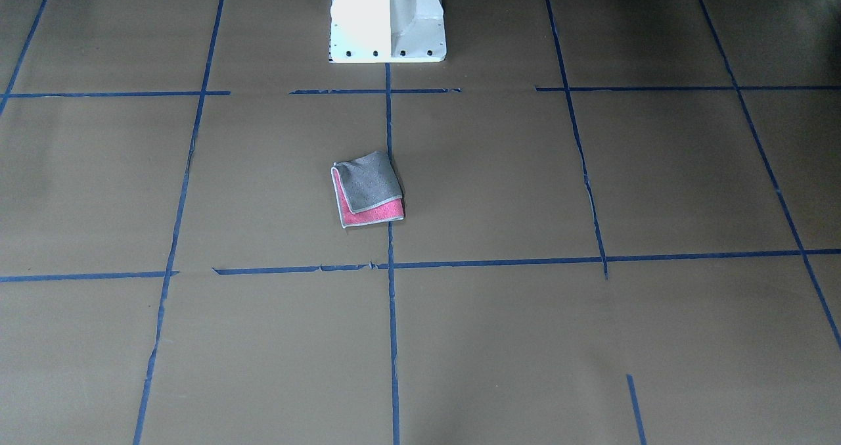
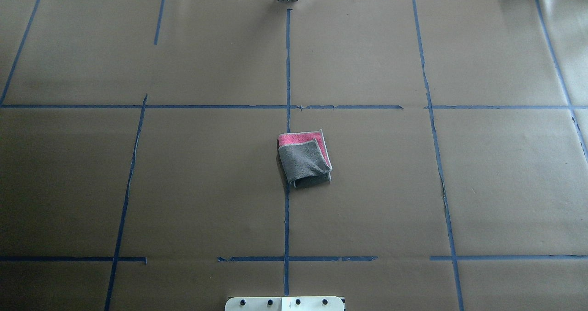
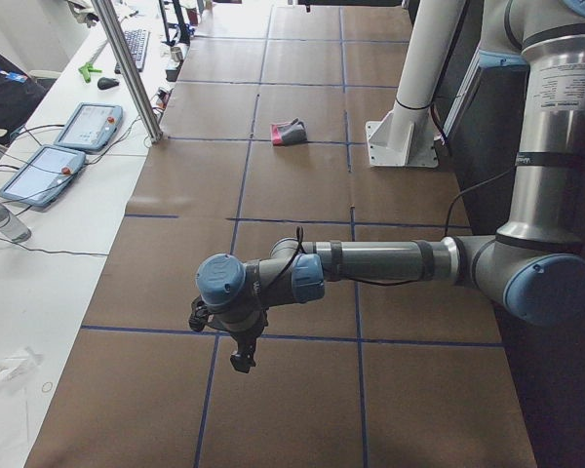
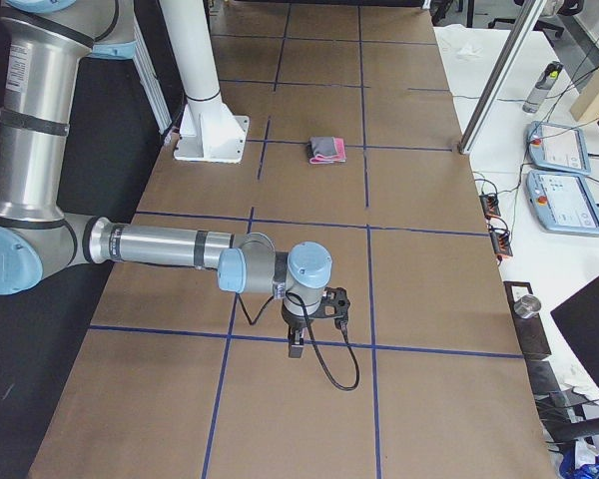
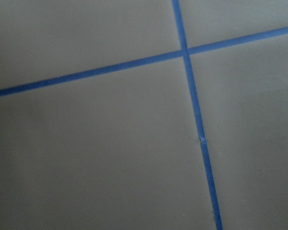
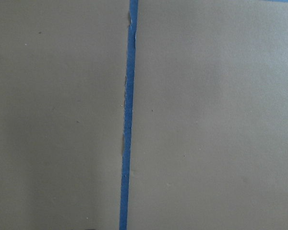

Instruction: Fold towel twice with both arms

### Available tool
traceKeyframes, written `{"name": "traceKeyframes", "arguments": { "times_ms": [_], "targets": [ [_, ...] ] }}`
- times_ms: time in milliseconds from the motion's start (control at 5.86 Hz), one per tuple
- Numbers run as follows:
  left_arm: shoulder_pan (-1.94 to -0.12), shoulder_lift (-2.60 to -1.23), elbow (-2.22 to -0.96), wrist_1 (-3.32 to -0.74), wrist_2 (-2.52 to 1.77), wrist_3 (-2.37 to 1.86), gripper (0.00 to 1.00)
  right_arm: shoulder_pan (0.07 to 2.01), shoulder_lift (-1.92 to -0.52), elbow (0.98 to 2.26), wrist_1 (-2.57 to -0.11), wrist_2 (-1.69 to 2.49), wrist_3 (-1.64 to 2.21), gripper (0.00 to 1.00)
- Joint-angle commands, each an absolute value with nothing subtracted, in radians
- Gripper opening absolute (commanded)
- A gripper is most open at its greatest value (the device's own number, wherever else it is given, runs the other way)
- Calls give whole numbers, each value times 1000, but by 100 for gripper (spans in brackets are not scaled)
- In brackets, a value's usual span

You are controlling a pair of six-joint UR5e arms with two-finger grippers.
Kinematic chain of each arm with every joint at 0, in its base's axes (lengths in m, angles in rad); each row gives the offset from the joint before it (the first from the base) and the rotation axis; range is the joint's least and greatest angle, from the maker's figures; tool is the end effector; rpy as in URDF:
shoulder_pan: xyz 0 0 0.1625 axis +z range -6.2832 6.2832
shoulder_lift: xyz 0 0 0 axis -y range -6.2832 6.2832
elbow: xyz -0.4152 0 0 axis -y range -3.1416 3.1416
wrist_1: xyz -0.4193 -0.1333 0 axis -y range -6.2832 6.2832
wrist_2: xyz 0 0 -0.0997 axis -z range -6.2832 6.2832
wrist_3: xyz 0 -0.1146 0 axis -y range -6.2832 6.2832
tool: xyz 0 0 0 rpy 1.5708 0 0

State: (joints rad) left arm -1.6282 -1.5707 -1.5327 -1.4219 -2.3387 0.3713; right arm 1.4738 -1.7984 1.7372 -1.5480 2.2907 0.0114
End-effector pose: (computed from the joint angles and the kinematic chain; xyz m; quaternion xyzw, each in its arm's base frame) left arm -0.0824 -0.4977 0.6933 -0.0053 0.3828 0.1097 0.9173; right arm 0.0167 -0.4248 0.6826 -0.0370 -0.3507 -0.0333 0.9352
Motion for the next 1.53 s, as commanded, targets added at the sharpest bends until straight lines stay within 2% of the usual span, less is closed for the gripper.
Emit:
{"name": "traceKeyframes", "arguments": {
  "times_ms": [0, 1364],
  "targets": [
    [-1628, -1543, -1549, -1422, -2338, 373, 100, 1474, -1798, 1740, -1546, 2293, 12, 100],
    [-1626, -1516, -1552, -1422, -2342, 374, 100, 1474, -1798, 1741, -1545, 2301, 12, 100]
  ]
}}
